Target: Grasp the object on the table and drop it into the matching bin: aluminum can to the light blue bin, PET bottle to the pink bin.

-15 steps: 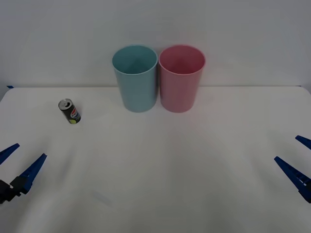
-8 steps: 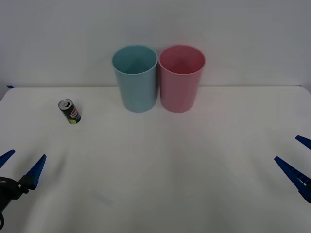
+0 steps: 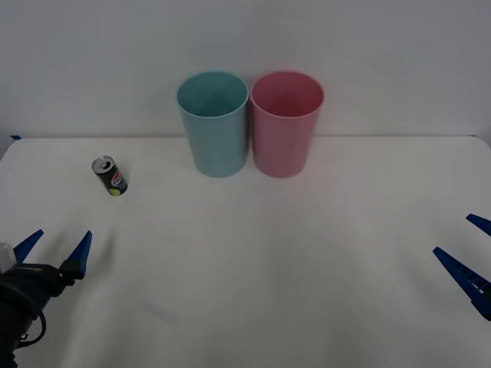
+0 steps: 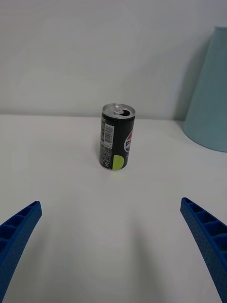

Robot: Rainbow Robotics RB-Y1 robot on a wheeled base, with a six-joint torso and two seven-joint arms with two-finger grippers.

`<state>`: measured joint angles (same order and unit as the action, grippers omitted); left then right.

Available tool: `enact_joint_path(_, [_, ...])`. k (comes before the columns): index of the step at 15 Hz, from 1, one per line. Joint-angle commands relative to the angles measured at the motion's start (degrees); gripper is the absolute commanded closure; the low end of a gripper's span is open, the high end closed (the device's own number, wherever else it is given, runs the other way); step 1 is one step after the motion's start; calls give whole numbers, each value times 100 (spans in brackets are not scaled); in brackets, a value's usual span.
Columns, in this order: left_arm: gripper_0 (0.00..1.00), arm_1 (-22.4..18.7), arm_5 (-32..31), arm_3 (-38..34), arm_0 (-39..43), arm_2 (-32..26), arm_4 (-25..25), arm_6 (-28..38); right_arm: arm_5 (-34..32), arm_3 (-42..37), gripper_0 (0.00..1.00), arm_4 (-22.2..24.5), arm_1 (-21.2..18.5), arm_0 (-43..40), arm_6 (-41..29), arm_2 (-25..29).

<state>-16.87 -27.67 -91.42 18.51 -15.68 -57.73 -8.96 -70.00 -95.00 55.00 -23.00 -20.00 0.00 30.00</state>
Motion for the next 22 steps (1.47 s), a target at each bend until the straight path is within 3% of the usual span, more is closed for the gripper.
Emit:
enact_joint_path(1, [0,34,34,432,-427,-5,-98,-18,0,0,0,0,0,0,0,0])
enact_joint_path(22, [0,43,517,3570,-3618,-32,-1003,-80,0,0,0,0,0,0,0,0])
